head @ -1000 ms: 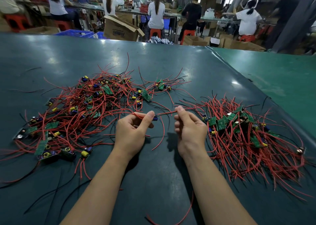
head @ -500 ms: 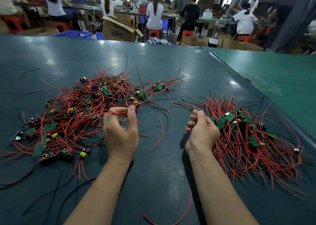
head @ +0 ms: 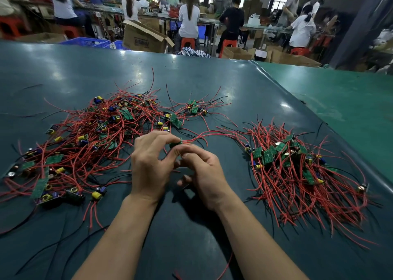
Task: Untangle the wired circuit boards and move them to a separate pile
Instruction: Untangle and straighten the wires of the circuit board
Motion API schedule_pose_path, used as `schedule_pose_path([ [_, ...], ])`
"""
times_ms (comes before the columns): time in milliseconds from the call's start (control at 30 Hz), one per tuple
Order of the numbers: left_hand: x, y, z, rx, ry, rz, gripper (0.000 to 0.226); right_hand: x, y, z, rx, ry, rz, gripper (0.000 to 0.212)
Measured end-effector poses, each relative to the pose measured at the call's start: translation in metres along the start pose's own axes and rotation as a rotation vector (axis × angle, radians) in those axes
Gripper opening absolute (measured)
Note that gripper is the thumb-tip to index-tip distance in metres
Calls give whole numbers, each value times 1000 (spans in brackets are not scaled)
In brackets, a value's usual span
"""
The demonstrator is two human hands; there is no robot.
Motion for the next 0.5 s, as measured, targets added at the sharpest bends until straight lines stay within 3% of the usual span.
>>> schedule_pose_path([
  [167,-1,3,-1,-54,115,11,13,2,4,3,117,-57,10,24],
  [300,-4,5,-10,-98,237,55,23,4,9,12,-15,-126,86,19],
  [500,-6,2,-14,-62,196,16,26,5,14,24,-189,-319,215,16],
])
Point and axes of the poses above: each hand's wrist, its own x-axis towards the middle knuckle, its own z-axis out of the back of the hand, y = z × x, the point moved 4 cm from there along x, towards the middle knuckle, and after that the axes turned 14 degrees about z, right-handed, at the moved point
